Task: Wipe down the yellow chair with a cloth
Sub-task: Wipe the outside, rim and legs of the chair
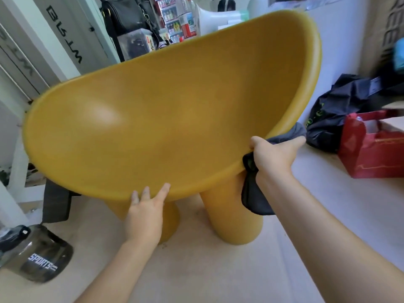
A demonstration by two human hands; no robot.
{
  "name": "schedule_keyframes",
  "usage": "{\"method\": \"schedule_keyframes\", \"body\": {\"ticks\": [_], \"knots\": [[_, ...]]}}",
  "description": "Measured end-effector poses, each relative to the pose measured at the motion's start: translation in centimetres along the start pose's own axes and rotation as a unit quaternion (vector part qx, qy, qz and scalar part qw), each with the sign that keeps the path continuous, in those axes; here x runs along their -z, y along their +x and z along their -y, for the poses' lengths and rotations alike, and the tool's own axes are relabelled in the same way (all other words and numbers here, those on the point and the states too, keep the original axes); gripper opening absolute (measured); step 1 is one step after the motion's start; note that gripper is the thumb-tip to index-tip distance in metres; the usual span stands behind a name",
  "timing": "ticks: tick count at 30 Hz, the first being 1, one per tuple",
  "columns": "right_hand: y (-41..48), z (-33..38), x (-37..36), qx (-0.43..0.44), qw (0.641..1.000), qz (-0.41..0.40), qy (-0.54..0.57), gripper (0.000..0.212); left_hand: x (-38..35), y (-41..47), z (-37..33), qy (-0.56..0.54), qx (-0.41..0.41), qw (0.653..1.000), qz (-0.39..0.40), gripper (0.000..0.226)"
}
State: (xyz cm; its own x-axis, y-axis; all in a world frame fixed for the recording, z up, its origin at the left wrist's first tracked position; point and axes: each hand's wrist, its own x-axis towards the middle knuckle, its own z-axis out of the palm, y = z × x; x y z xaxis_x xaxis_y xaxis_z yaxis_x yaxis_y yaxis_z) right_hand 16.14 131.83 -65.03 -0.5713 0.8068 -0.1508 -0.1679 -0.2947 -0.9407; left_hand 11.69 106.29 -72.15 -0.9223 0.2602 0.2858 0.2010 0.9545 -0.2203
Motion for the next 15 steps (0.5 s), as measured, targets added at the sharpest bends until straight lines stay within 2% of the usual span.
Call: {"method": "schedule_keyframes", "body": {"ticks": [3, 5, 8, 10, 13, 15], "knots": [[1.0, 0.9, 0.9, -0.004, 1.000, -0.005, -0.028, 0.053, -0.1, 0.0, -1.5, -0.006, -0.010, 1.000, -0.015, 0.070], [2.5, 1.4, 1.6, 0.022, 0.999, -0.016, -0.027, 0.054, 0.2, -0.2, -3.0, 0.001, -0.026, 0.999, -0.037, 0.062], [3.0, 0.5, 1.7, 0.108, 0.989, -0.043, -0.094, 0.045, 0.8, -0.1, -5.1, -0.007, -0.036, 0.997, -0.061, 0.053], [1.1, -2.7, 1.1, 0.197, 0.959, -0.045, -0.198, 0.058, 1.8, 0.1, -5.9, -0.003, -0.041, 0.997, -0.058, 0.054], [-4.2, -8.7, 0.2, 0.236, 0.915, 0.081, -0.317, 0.069, 2.8, 0.3, -6.2, 0.006, -0.046, 0.998, -0.033, 0.061], [-6.1, -11.1, 0.5, 0.225, 0.903, 0.160, -0.330, 0.069, 3.1, 0.4, -5.8, 0.008, -0.074, 0.996, -0.039, 0.064]]}}
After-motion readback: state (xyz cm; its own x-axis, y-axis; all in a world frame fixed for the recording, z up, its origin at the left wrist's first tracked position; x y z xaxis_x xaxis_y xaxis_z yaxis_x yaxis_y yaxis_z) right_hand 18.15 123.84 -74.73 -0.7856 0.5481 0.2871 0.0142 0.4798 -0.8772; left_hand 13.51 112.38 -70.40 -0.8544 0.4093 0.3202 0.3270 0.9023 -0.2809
